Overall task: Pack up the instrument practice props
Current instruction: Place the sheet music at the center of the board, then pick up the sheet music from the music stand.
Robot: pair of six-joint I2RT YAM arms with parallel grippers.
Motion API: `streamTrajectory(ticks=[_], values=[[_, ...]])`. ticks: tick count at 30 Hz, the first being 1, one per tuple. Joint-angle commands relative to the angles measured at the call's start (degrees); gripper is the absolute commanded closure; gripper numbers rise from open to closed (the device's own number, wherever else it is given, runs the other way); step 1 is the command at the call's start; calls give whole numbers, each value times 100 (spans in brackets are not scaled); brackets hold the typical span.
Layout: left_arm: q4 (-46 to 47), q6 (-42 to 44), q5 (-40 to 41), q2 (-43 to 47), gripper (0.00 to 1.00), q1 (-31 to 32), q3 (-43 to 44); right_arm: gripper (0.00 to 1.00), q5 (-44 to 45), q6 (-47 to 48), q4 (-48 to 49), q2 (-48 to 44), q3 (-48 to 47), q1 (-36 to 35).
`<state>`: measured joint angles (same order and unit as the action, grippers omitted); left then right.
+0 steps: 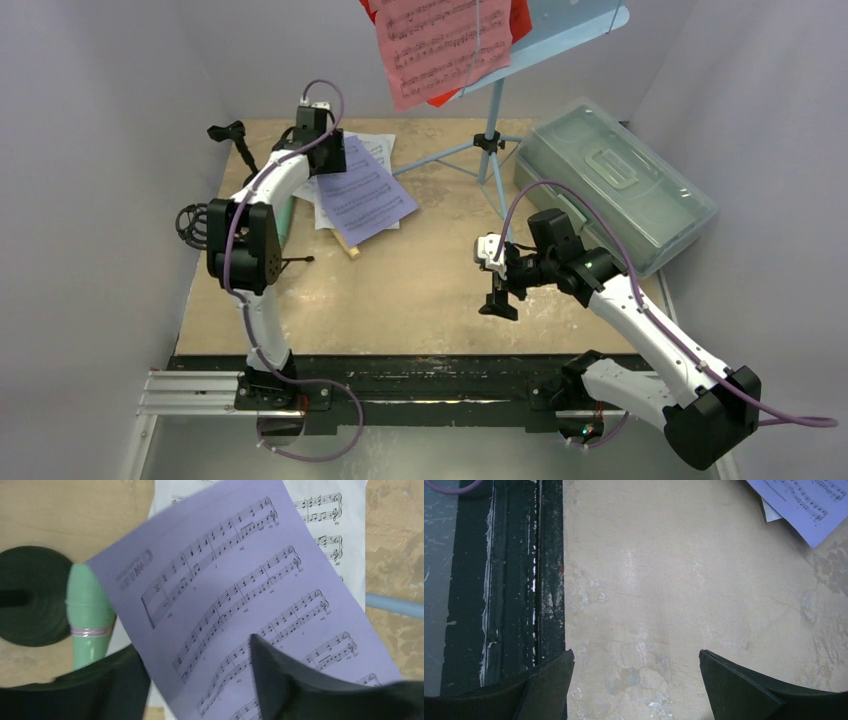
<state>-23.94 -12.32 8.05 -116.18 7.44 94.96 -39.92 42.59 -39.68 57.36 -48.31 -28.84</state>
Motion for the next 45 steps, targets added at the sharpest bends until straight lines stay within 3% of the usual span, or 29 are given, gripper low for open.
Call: streamTrajectory(ticks=[1, 4, 5, 17, 27, 33, 45], values=[[678, -84, 408, 1118, 27, -48, -500, 1, 71, -49, 135, 16, -20, 10], [1150, -401, 441, 1944, 2, -58, -1144, 1, 105, -49, 136, 16, -20, 11], [1298, -556, 445, 2205, 0, -71, -1377, 1, 120, -49, 143, 13, -24, 17], [1900, -1393, -1752, 4932, 0, -190, -4122, 1, 202, -58, 167, -35, -20, 123], [1672, -1787, -2787, 6643, 2, -191, -5370, 1, 222, -58, 179, -24, -20, 262], [1777, -2271, -3413, 7004, 0, -191, -5924, 1, 222, -58, 180, 3, -14, 316], [1926, -2389, -4299, 7563, 2, -174, -6426, 1, 256, -58, 199, 66, -7, 353]])
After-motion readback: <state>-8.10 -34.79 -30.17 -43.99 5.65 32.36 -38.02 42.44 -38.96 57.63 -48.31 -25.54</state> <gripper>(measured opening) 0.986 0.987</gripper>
